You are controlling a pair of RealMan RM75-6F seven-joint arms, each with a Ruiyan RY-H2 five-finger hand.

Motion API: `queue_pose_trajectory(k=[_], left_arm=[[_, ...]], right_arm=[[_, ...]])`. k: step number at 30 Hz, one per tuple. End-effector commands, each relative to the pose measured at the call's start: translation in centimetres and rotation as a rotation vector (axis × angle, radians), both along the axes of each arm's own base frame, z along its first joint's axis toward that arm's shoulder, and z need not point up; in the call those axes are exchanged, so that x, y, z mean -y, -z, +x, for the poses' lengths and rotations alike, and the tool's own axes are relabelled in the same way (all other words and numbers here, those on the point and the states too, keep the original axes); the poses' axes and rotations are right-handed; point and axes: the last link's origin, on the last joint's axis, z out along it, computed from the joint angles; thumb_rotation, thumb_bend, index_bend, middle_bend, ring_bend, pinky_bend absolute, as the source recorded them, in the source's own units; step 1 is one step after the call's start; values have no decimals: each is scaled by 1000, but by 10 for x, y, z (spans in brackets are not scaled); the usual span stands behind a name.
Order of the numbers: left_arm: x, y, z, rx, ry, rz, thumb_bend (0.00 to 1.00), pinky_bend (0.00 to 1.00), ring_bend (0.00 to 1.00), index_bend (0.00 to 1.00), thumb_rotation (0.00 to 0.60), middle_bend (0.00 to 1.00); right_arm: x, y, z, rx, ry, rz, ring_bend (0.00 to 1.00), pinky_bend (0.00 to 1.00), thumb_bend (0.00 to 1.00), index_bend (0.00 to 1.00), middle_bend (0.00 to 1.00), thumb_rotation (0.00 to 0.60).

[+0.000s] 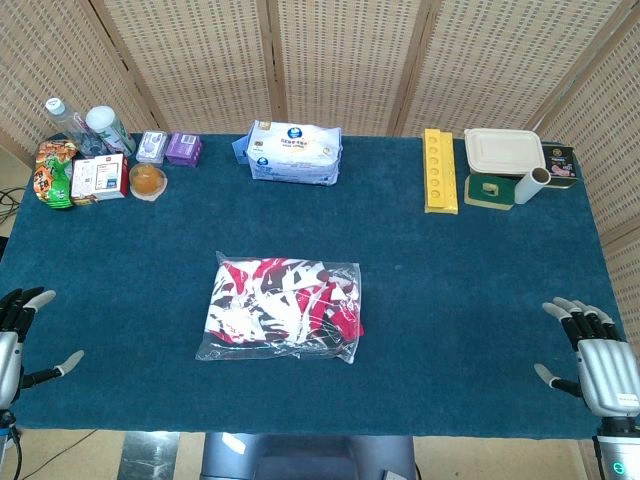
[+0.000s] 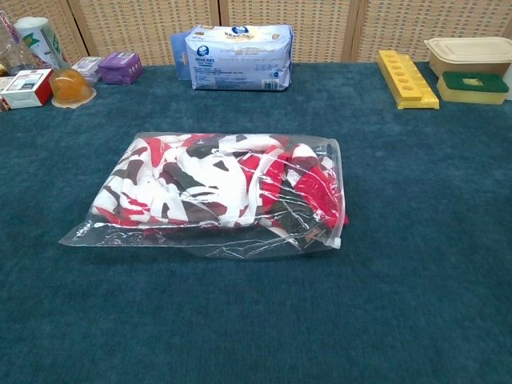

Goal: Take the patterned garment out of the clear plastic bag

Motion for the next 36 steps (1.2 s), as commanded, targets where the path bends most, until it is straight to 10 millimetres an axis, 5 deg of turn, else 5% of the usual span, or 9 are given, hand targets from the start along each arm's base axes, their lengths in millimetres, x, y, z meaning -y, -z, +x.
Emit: queue_pose_trajectory(k=[1,19,36], left_arm=[[-2,2,-1,-1,-4,-3,93,118,102,175,600,154],[-8,1,1,3,17,-22,93,118,102,174,600,154],[-68,22,64,-38,259,-349,53,118,102,77,600,154]], right_arm=[[2,1,0,-3,2,3,166,143,193,197,183,600],[-2,3,3,13,-6,6,166,143,193,197,183,600],[-9,4,2,20,-22,21,166,143,193,197,183,600]])
